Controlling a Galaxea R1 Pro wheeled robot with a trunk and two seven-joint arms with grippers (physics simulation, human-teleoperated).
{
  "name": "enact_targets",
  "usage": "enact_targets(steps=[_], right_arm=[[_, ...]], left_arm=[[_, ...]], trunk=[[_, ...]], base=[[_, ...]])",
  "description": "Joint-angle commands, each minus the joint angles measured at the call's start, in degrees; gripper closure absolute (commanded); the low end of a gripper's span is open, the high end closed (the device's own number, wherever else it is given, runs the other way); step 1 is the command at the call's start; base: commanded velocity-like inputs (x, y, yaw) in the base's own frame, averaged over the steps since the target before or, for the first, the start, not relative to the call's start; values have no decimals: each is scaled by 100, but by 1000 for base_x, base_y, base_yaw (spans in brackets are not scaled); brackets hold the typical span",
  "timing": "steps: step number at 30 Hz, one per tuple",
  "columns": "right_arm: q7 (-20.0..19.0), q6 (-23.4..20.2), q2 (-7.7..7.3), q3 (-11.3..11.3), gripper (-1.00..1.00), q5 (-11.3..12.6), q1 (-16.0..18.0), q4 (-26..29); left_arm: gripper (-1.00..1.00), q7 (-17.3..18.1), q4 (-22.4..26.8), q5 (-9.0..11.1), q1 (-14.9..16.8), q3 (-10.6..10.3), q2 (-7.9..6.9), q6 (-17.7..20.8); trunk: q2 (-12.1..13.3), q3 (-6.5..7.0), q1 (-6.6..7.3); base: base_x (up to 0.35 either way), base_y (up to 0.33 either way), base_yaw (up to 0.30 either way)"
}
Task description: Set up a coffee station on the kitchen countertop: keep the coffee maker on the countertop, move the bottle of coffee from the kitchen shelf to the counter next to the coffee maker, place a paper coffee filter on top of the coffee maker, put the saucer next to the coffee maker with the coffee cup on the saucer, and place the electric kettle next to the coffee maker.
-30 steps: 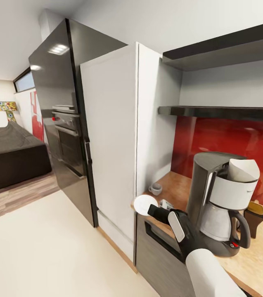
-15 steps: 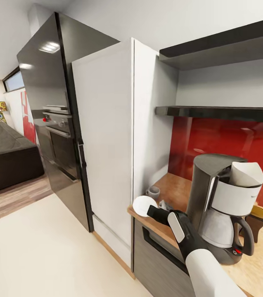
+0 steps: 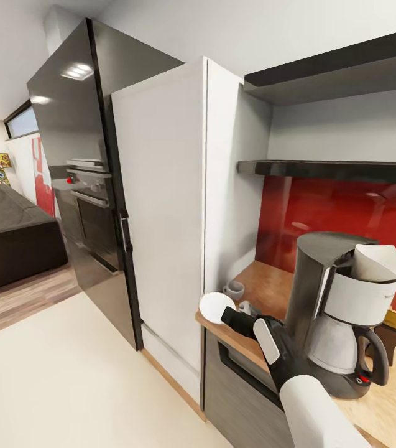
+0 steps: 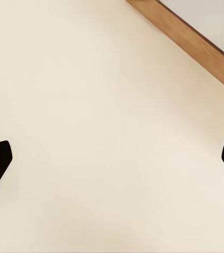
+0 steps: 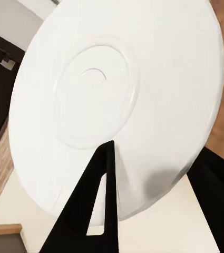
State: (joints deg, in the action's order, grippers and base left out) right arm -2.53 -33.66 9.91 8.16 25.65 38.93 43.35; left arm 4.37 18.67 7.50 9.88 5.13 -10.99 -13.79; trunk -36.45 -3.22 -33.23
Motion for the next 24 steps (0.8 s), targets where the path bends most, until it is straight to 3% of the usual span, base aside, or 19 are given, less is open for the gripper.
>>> enact_targets(steps=[1, 7, 13, 24], right_arm=[[-28, -36, 9, 36, 100, 17, 6, 4], [-28, -36, 9, 36, 100, 204, 6, -1], [-28, -36, 9, 36, 100, 204, 4, -2], [-28, -36, 9, 36, 100, 197, 2, -2]], left_arm=[[-100, 46, -5, 61, 5, 14, 0, -10], [-100, 47, -4, 64, 5, 14, 0, -10], [-100, 46, 4, 60, 5, 14, 0, -10], [-100, 43, 13, 63, 5, 11, 0, -18]], trunk=[[-10, -11, -3], [-10, -11, -3], [-10, 8, -3], [-10, 51, -3]], base=[[0, 253, 0], [0, 289, -3], [0, 275, -166], [-24, 61, -230]])
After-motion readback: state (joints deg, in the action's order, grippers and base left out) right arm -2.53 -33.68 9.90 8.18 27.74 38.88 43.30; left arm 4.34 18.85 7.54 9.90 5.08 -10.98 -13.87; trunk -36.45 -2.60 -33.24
